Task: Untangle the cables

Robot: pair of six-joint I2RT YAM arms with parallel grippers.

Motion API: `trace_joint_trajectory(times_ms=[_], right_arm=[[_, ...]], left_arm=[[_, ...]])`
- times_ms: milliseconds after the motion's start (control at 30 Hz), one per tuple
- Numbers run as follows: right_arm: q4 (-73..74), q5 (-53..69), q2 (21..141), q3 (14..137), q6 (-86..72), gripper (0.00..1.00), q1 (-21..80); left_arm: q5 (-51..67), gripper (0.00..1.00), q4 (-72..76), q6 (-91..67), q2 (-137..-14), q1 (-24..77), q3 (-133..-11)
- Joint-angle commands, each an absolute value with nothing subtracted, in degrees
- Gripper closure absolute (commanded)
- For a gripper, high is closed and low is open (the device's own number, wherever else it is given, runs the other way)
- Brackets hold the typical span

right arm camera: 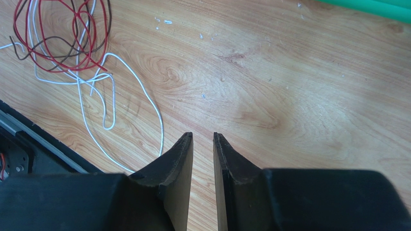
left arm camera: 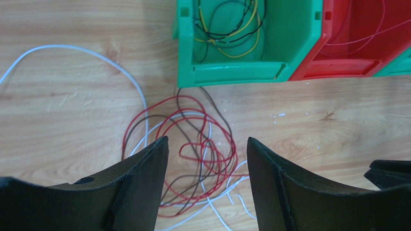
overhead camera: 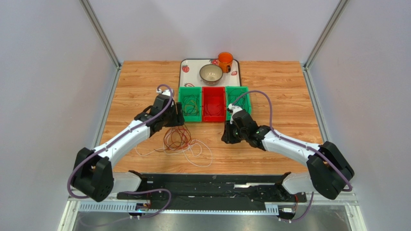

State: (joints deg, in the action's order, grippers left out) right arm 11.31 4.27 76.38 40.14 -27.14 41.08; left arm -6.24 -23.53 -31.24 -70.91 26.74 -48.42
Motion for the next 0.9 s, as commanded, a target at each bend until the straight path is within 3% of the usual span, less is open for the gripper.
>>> trace_joint_trajectory(times_ms=[0,267,867], right_arm=[[8.62,5.71,76.73,42.01,-25.93,0.74,41.31],[8.79,5.98,77.61,42.63,-25.75,0.74,41.31],[9.32,6.15,78.49,43.24,-25.75,0.74,41.31]], left_arm=[[-1.5,0.31,-11.61,-24.45,-74.43,26.98,-48.25],[0.37,0.3,-11.07,-19.69,-81.65,28.56,-49.83],[-7.91,0.35,-19.77,-26.28,-78.57,33.92,-46.05]])
